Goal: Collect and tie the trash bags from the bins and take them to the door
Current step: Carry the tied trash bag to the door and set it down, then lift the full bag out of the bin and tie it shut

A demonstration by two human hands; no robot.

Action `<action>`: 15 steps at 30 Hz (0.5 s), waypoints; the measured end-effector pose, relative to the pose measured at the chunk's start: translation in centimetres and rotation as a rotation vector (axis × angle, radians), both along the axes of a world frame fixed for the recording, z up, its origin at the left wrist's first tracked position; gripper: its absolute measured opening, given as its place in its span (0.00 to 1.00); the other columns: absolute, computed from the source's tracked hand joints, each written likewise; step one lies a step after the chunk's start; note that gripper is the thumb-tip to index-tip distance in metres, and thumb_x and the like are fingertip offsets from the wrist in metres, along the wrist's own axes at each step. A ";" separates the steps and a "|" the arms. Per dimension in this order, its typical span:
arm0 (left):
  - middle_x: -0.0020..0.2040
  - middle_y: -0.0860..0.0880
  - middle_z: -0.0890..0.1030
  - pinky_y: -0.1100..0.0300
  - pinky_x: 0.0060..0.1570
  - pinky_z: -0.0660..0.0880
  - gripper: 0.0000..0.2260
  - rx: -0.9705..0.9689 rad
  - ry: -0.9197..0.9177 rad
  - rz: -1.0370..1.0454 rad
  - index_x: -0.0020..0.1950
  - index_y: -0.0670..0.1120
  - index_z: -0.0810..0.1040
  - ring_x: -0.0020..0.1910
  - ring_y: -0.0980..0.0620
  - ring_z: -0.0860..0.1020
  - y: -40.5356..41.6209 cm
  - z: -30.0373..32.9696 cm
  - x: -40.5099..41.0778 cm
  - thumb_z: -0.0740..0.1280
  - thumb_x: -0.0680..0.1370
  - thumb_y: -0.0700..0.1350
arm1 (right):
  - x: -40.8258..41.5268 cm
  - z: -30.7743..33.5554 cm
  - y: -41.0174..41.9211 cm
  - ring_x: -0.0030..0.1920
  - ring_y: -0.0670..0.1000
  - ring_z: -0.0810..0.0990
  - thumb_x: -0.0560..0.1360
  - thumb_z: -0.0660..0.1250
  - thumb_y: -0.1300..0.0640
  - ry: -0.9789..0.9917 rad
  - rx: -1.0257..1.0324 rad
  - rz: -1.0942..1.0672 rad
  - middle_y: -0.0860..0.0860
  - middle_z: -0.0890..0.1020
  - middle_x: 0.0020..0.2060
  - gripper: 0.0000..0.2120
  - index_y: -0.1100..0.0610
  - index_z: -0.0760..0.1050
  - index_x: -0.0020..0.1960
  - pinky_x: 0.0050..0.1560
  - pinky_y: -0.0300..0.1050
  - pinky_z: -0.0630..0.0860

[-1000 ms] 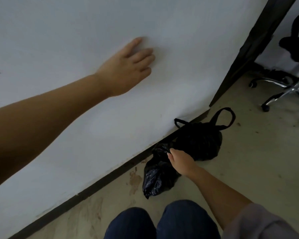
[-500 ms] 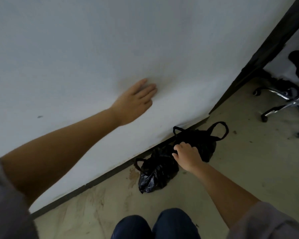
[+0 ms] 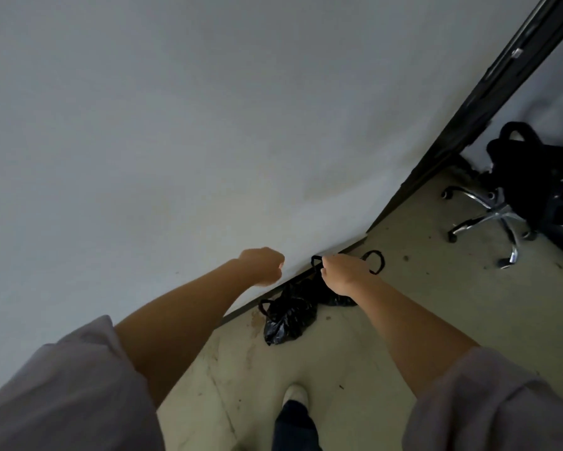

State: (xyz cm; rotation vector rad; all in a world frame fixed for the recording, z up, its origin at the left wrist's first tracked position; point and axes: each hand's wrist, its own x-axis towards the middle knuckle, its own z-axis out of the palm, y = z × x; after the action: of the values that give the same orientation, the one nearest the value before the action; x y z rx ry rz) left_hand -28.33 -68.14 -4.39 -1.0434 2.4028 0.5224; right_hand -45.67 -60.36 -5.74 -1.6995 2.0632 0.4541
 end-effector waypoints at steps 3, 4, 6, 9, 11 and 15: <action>0.66 0.45 0.74 0.52 0.61 0.70 0.16 0.036 0.077 0.116 0.67 0.46 0.70 0.63 0.44 0.73 2.0 3.2 2.9 0.54 0.81 0.46 | 3.1 3.3 0.6 0.49 0.58 0.75 0.81 0.52 0.56 -0.013 -0.066 0.029 0.57 0.75 0.54 0.12 0.59 0.67 0.62 0.43 0.48 0.68; 0.66 0.45 0.74 0.52 0.61 0.70 0.16 0.030 0.091 0.150 0.67 0.46 0.70 0.63 0.44 0.73 2.5 4.1 4.0 0.54 0.81 0.46 | 4.2 4.3 0.8 0.53 0.59 0.76 0.81 0.53 0.56 -0.005 -0.093 0.057 0.57 0.74 0.57 0.13 0.59 0.66 0.63 0.44 0.48 0.69; 0.65 0.44 0.74 0.52 0.60 0.70 0.16 0.007 0.108 0.208 0.67 0.46 0.70 0.63 0.44 0.73 3.3 5.5 6.5 0.53 0.81 0.45 | 6.7 5.6 1.0 0.56 0.59 0.75 0.81 0.53 0.56 0.011 -0.123 0.124 0.58 0.73 0.59 0.14 0.59 0.65 0.65 0.47 0.49 0.71; 0.64 0.44 0.75 0.52 0.59 0.71 0.16 -0.010 0.117 0.307 0.67 0.46 0.71 0.61 0.44 0.74 4.7 5.9 10.6 0.54 0.81 0.45 | 10.5 6.4 0.9 0.55 0.59 0.76 0.81 0.52 0.56 -0.008 -0.118 0.215 0.58 0.73 0.57 0.13 0.60 0.66 0.63 0.48 0.49 0.71; 0.63 0.44 0.75 0.53 0.59 0.71 0.15 0.011 0.096 0.385 0.65 0.46 0.71 0.60 0.45 0.74 5.7 5.5 13.4 0.54 0.81 0.45 | 13.2 6.2 0.7 0.53 0.58 0.76 0.81 0.51 0.57 -0.025 -0.095 0.289 0.57 0.73 0.57 0.12 0.59 0.66 0.62 0.45 0.49 0.69; 0.60 0.45 0.76 0.54 0.56 0.72 0.14 0.019 0.067 0.627 0.63 0.45 0.73 0.58 0.46 0.76 8.2 4.4 19.6 0.54 0.80 0.43 | 18.6 5.0 -0.1 0.49 0.56 0.75 0.81 0.51 0.58 -0.056 -0.036 0.507 0.57 0.73 0.56 0.12 0.59 0.67 0.61 0.43 0.47 0.67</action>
State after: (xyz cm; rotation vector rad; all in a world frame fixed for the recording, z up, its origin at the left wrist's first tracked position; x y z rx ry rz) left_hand -8.69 -59.91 0.01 -1.8010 2.0838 0.7915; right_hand -27.11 -60.43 -0.72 -2.2305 1.5941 0.5153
